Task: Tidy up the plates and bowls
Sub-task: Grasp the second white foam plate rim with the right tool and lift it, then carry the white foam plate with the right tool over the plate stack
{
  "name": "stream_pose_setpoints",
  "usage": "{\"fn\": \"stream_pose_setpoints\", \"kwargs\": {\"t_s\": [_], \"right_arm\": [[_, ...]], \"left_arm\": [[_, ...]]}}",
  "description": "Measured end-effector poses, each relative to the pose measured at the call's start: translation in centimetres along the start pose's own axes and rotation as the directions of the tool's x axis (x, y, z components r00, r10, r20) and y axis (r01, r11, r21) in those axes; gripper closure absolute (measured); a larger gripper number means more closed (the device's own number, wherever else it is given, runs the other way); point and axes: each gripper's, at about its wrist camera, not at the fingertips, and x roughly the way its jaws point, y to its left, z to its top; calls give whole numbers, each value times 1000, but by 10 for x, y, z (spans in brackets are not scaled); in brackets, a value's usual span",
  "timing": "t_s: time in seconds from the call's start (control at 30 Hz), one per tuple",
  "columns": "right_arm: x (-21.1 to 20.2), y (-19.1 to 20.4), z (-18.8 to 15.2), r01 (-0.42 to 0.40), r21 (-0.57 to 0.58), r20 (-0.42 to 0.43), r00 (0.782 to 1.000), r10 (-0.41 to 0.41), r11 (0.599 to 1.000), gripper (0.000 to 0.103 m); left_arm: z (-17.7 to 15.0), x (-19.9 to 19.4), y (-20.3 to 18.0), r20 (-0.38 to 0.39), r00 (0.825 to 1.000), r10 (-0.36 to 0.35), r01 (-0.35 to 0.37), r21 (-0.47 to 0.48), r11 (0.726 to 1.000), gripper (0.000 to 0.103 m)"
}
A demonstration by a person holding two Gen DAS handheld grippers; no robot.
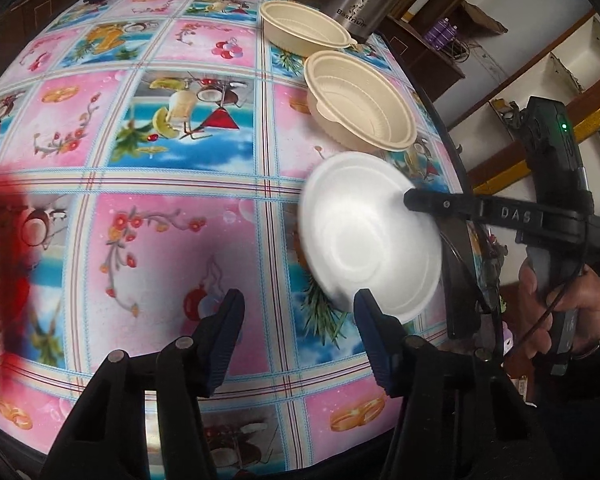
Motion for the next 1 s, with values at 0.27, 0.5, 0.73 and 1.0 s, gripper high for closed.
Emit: {"fn": "stream_pose_setpoints", "kwargs": {"t_s": [0.27,0.5,0.73,1.0], "right_arm": [[19,45,-20,-39,-109,-64,997,32,993,90],[27,69,-28,-74,-176,-99,993,57,982,89],[8,40,5,-37,-82,-27,999,34,996,88],[-17,6,30,-44,48,78,996,40,998,88]], "left_arm": [[-9,5,9,-7,999,33,-33,-18,999,54],[-19,-9,24,28,993,115,-114,-34,993,54],[-27,-24,44,50,990,131,-126,-91,988,54],[-26,-27,45,57,991,122,-116,-100,988,54]]}}
